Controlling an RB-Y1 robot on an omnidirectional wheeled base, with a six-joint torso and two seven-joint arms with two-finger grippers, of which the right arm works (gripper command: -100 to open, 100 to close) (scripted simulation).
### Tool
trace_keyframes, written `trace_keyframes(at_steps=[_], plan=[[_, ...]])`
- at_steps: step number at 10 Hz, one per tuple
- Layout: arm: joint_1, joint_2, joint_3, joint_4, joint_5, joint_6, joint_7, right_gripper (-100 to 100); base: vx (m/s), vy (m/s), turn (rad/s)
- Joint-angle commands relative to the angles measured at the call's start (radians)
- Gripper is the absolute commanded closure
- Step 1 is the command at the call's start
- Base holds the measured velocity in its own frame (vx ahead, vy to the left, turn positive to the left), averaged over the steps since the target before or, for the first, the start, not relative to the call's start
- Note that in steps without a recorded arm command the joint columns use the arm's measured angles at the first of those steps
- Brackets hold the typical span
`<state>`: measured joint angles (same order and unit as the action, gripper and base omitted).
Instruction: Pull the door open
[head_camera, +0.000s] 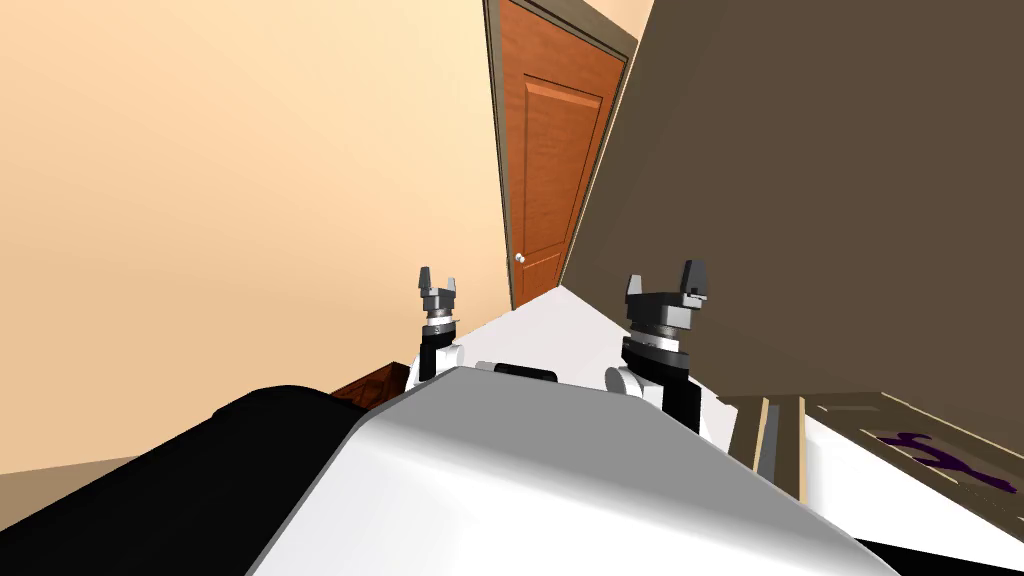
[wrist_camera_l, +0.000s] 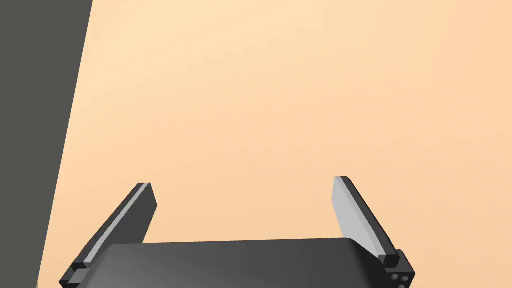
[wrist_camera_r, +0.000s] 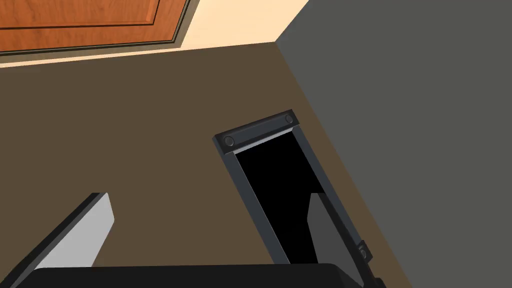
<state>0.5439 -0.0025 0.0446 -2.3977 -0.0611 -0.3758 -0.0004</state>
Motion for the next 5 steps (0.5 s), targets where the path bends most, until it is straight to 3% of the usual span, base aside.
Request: trace_keyframes(at_steps=[1,5], plan=[[-0.011,-0.007,-0.001,0.031,0.006,-0.01,0.021,-100,0.041,0.004,0.062],[-0.039,-0.025,-0.005,0.115,0.023,-0.036,0.078,-100,0.076,0.008,0.062]])
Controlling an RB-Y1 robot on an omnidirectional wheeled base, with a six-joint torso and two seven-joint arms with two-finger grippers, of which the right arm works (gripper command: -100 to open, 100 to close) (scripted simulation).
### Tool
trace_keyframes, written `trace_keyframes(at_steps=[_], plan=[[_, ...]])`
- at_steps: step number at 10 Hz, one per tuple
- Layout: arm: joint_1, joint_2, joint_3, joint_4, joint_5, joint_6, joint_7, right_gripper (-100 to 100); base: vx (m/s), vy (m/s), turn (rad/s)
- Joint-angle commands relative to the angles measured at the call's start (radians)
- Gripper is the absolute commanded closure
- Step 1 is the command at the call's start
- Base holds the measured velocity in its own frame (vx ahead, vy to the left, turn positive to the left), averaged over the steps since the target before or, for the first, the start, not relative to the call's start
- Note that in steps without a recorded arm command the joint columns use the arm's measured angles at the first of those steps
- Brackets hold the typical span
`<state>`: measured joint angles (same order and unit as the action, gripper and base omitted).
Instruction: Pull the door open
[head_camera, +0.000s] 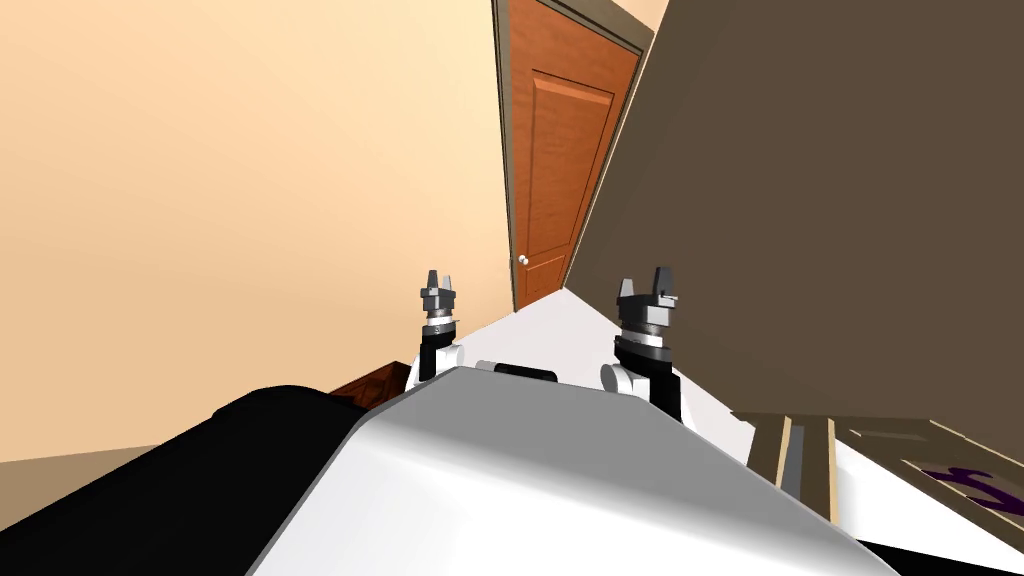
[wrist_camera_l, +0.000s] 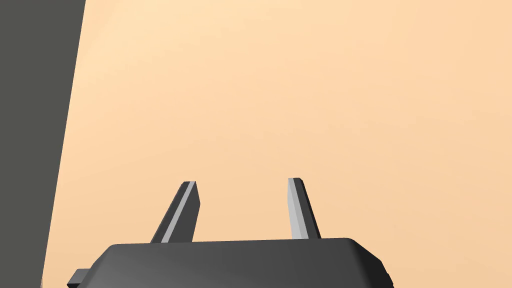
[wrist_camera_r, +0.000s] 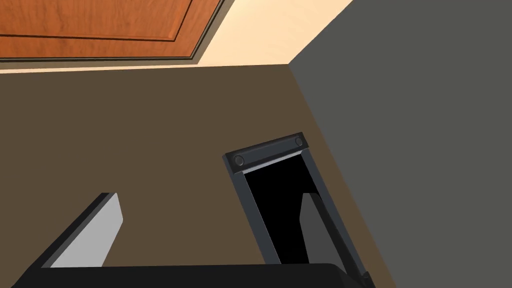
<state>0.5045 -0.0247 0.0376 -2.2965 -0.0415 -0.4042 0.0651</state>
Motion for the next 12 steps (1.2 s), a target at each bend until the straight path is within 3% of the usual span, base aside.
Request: trace_keyframes(at_steps=[1,6,12], plan=[[-0.007,-0.007,0.001,0.036,0.008,-0.015,0.027,-100,0.083,0.005,0.071],[-0.05,-0.029,-0.004,0.159,0.034,-0.055,0.114,-100,0.077,0.0,0.07],[-0.116,-0.059,-0.012,0.356,0.073,-0.115,0.244,-100,0.09,0.003,0.091]])
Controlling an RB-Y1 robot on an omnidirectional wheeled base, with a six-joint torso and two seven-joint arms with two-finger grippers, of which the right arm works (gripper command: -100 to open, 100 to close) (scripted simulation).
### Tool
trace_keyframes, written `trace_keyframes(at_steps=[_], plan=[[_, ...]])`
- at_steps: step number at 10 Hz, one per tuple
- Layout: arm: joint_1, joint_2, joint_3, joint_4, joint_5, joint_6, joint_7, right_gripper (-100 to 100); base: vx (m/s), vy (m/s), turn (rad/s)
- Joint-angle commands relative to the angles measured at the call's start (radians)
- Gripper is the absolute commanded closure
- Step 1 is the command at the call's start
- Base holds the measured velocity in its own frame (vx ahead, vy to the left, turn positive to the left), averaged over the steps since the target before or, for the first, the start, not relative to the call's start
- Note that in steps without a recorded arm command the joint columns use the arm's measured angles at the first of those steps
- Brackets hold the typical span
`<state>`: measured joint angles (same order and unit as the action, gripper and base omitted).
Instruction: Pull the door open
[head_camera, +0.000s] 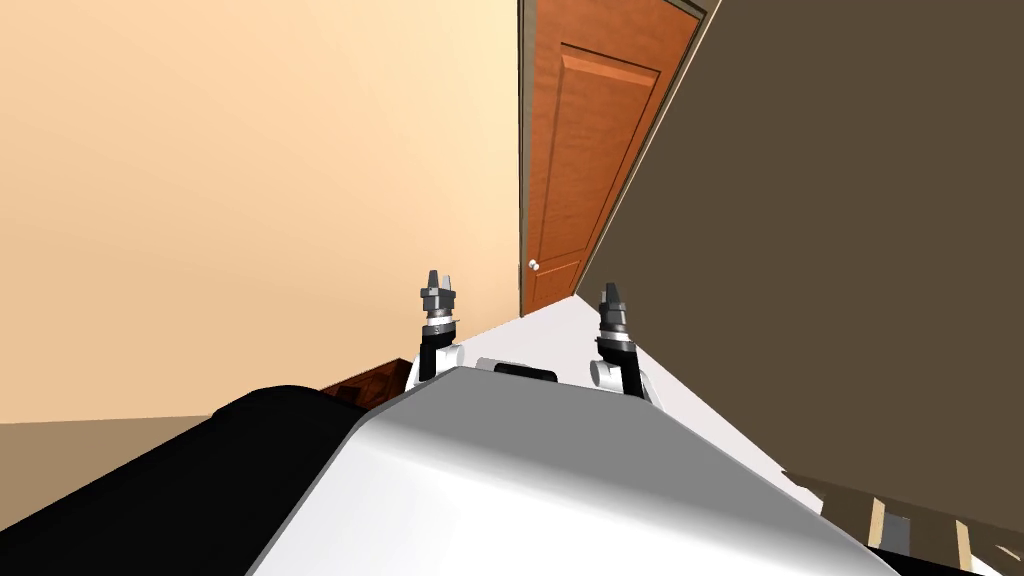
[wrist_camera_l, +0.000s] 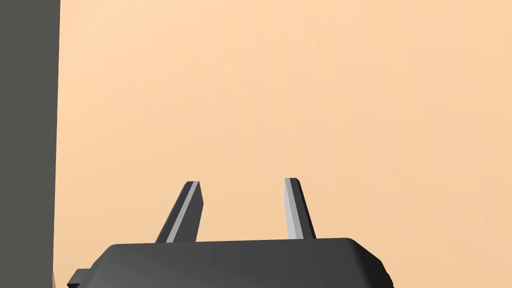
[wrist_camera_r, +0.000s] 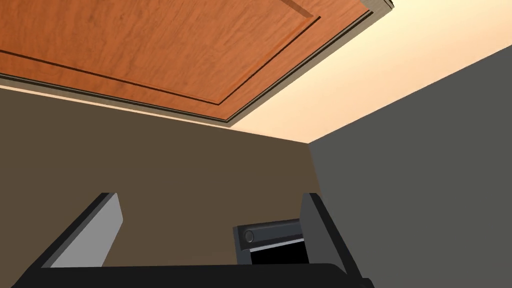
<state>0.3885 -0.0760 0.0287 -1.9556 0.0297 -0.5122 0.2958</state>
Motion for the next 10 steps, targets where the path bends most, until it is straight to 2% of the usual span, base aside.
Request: trace_keyframes(at_steps=[1,2,3,6,7,9,10], plan=[[-0.012,-0.013,-0.005,0.05,0.009,-0.018,0.037,-100,0.105,-0.012,0.085],[-0.024,-0.018,-0.006,0.081,0.016,-0.029,0.061,-100,0.103,-0.009,0.087],[-0.024,-0.018,-0.006,0.086,0.016,-0.029,0.061,-100,0.07,-0.007,0.038],[-0.061,-0.034,-0.011,0.188,0.039,-0.064,0.137,-100,0.076,0.006,0.091],[-0.061,-0.034,-0.011,0.197,0.039,-0.064,0.137,-100,0.068,-0.015,0.038],[-0.087,-0.044,-0.014,0.265,0.054,-0.088,0.188,-100,0.067,-0.013,0.088],[-0.087,-0.044,-0.014,0.272,0.054,-0.088,0.188,-100,0.06,-0.007,0.041]])
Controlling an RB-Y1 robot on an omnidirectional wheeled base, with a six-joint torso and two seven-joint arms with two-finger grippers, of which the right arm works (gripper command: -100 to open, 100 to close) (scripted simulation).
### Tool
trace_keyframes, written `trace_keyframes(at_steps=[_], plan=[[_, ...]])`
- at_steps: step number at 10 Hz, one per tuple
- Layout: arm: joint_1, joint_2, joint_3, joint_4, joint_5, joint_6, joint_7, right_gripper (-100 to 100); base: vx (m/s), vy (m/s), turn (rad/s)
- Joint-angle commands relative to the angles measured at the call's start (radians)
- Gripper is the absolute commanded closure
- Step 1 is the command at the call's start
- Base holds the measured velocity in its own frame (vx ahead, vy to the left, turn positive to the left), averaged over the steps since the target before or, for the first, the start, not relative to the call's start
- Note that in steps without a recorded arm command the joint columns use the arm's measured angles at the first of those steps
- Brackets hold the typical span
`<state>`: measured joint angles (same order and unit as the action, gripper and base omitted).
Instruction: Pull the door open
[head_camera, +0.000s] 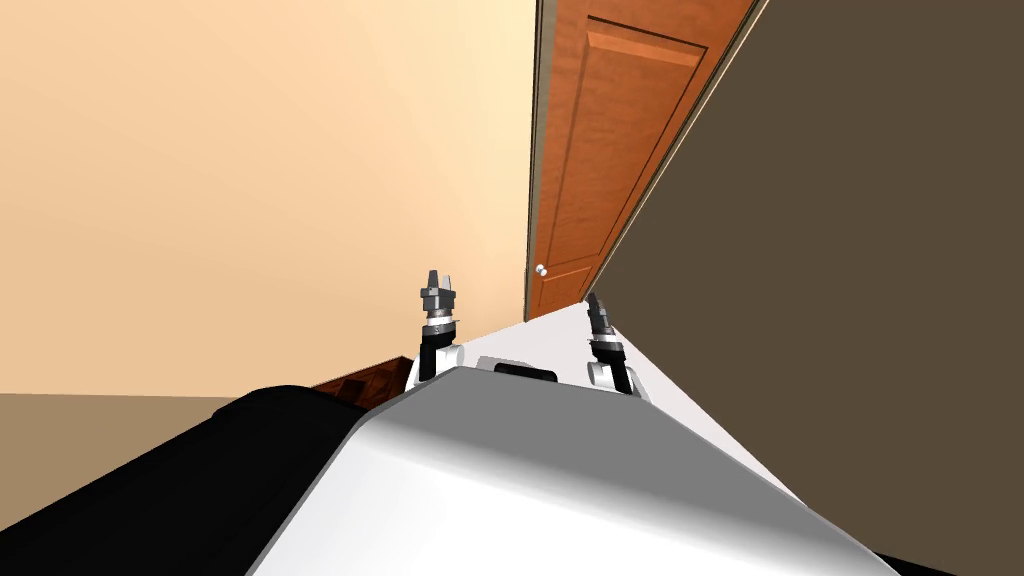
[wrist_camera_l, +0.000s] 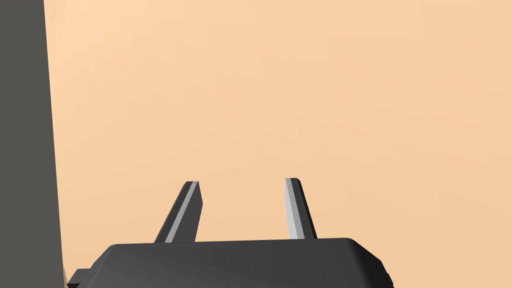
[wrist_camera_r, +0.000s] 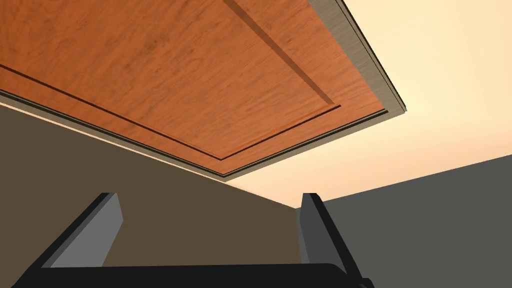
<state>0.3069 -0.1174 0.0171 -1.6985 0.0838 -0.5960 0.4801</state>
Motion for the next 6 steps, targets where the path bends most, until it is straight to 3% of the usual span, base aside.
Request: trace_keyframes(at_steps=[1,2,5,6], plan=[[-0.019,-0.008,-0.004,0.05,0.008,-0.016,0.03,-100,0.058,0.003,0.073],[-0.019,-0.008,-0.004,0.054,0.008,-0.016,0.03,-100,0.047,0.0,0.032],[-0.058,-0.022,-0.009,0.158,0.032,-0.053,0.108,-100,0.07,-0.005,0.09],[-0.058,-0.022,-0.009,0.17,0.032,-0.053,0.108,-100,0.074,-0.008,0.05]])
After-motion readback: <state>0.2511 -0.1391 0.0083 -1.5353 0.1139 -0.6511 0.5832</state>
